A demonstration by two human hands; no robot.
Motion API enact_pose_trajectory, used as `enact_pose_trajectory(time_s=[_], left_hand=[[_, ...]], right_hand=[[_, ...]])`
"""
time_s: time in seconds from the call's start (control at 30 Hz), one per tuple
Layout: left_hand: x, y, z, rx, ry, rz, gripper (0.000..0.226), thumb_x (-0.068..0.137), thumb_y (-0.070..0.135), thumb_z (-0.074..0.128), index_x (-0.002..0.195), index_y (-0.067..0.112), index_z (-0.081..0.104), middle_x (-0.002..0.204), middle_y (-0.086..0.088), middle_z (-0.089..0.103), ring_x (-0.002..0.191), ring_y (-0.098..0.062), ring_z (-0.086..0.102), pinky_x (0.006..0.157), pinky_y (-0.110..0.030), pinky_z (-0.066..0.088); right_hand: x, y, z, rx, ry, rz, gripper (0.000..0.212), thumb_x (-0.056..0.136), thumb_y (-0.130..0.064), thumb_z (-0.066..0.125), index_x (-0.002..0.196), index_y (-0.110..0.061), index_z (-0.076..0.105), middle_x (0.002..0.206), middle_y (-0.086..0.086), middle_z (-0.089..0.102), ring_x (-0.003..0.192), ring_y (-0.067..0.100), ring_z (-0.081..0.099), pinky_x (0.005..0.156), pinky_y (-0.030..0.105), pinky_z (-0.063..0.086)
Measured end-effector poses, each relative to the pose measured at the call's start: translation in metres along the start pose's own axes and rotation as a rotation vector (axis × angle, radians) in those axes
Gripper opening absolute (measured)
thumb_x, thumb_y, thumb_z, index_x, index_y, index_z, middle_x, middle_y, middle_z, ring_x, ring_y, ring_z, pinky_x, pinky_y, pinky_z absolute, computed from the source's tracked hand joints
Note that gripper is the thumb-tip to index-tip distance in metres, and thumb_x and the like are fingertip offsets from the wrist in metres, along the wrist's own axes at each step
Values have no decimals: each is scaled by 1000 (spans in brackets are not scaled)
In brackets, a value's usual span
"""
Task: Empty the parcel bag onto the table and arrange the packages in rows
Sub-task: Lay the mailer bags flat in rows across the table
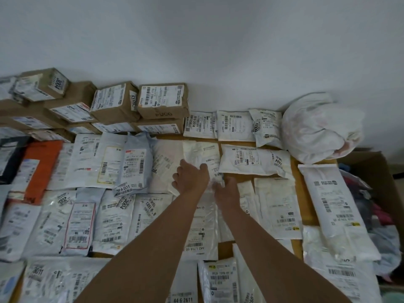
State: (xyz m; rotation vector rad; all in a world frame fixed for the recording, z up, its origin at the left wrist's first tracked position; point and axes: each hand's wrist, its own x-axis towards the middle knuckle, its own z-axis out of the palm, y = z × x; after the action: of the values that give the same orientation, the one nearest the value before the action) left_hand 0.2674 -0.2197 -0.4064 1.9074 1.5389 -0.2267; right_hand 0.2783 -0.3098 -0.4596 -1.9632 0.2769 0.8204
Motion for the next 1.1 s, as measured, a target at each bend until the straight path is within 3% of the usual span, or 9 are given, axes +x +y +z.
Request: enact_pose_trajectory(time_s=[0.27, 0.37, 0.43, 0.53, 0.67, 0.8, 0.87, 1.0, 1.1], left_hand=[[-6, -24, -94, 63, 129, 339, 33, 87, 13, 50, 117, 15, 63, 116, -11, 60, 99, -29, 60, 82, -35, 51], [-8, -23, -147, 401, -23, 579, 14, 91, 12, 50, 85, 14, 63, 86, -5, 59, 95, -31, 60, 71, -29, 38], [-10, -14, -165, 629, -154, 676, 16, 91, 14, 50, 86, 12, 65, 86, -4, 60, 93, -27, 58, 76, -31, 41], [-11, -3, -165, 878, -245, 773, 20, 93, 18, 47, 83, 20, 64, 83, 6, 54, 87, -18, 51, 99, -39, 35], [-26, -4, -137, 1064, -364, 907, 25, 90, 16, 47, 96, 28, 68, 99, 8, 62, 100, -17, 54, 106, -44, 19], [-14, -29, -108, 612, 148, 1081, 31, 81, 17, 58, 110, 23, 66, 121, -5, 55, 124, -27, 45, 108, -48, 24], [-3, -43, -103, 136, 376, 825, 42, 79, 16, 65, 120, 15, 59, 122, -9, 51, 117, -27, 47, 101, -43, 35], [13, -48, -81, -412, -132, 77, 67, 79, 39, 65, 140, 24, 41, 129, 3, 45, 116, -23, 52, 100, -42, 45], [16, -53, -64, -576, -240, -9, 66, 86, 19, 66, 145, 21, 35, 126, -2, 51, 106, -23, 56, 88, -35, 51]], right_hand=[[-47, -10, -12, -99, -163, -311, 20, 83, -35, 70, 96, -20, 65, 92, -4, 66, 87, 14, 61, 74, 30, 50], [-46, -25, -27, -440, 109, -896, 60, 76, -44, 65, 126, -15, 48, 127, 6, 48, 117, 20, 43, 99, 35, 41], [-53, -42, -34, -479, -213, -1068, 84, 78, -43, 59, 150, -17, 23, 151, 10, 28, 134, 25, 33, 106, 36, 34], [-61, -51, -38, -159, -763, -689, 80, 86, -37, 55, 154, -32, 14, 156, -6, 24, 140, 16, 31, 111, 36, 34], [-62, -48, -42, -380, -812, -464, 47, 91, -45, 63, 134, -29, 53, 123, -7, 61, 110, 11, 59, 86, 24, 47], [-60, -39, -42, -243, -761, -361, 30, 93, -38, 63, 70, -19, 63, 64, -5, 59, 58, 8, 53, 63, 21, 42], [-48, -33, -39, 65, -640, -236, 26, 95, -34, 63, 74, -20, 68, 70, -4, 64, 65, 9, 58, 72, 30, 46], [-18, -32, -5, 407, -398, 100, 11, 97, -17, 59, 100, -20, 69, 102, 1, 73, 94, 19, 67, 79, 35, 51], [-10, -36, 21, 477, -426, 155, 15, 97, -13, 59, 108, -19, 66, 111, 4, 72, 99, 21, 67, 83, 37, 54]])
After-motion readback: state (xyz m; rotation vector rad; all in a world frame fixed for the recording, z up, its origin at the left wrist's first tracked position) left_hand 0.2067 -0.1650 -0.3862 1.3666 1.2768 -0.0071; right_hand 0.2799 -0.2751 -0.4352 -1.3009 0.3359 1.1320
